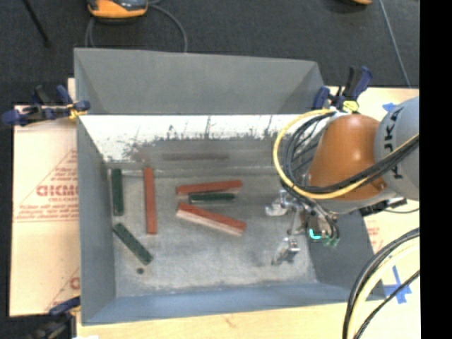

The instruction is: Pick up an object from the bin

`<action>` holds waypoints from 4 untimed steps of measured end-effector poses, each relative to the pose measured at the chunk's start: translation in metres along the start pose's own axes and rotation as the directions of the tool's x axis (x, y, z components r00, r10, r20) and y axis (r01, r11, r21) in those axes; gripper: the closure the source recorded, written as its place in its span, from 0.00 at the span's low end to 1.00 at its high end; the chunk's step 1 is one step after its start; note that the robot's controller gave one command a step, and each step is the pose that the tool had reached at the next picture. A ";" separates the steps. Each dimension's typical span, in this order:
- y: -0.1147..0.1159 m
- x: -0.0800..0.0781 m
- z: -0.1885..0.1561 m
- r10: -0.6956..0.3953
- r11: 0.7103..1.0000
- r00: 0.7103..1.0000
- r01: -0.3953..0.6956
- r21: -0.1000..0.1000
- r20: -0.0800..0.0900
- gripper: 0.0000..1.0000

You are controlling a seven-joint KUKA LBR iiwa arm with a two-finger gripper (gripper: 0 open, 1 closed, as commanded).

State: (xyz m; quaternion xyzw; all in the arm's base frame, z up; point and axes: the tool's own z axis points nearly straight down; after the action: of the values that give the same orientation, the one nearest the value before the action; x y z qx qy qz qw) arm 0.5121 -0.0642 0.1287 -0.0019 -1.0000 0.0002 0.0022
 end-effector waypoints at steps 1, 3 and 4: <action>0.000 -0.001 -0.003 -0.004 1.000 1.000 0.004 0.001 0.006 1.00; 0.000 -0.001 -0.003 -0.006 1.000 1.000 0.006 0.001 0.006 0.00; 0.025 -0.037 0.049 -0.025 1.000 1.000 0.025 0.000 0.001 1.00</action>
Offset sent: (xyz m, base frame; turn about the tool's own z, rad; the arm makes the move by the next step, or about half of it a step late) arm 0.0000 0.0000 0.0000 0.0000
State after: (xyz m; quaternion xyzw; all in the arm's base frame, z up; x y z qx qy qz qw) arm 0.5487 -0.0391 0.0794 0.0105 -0.9999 0.0004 0.0015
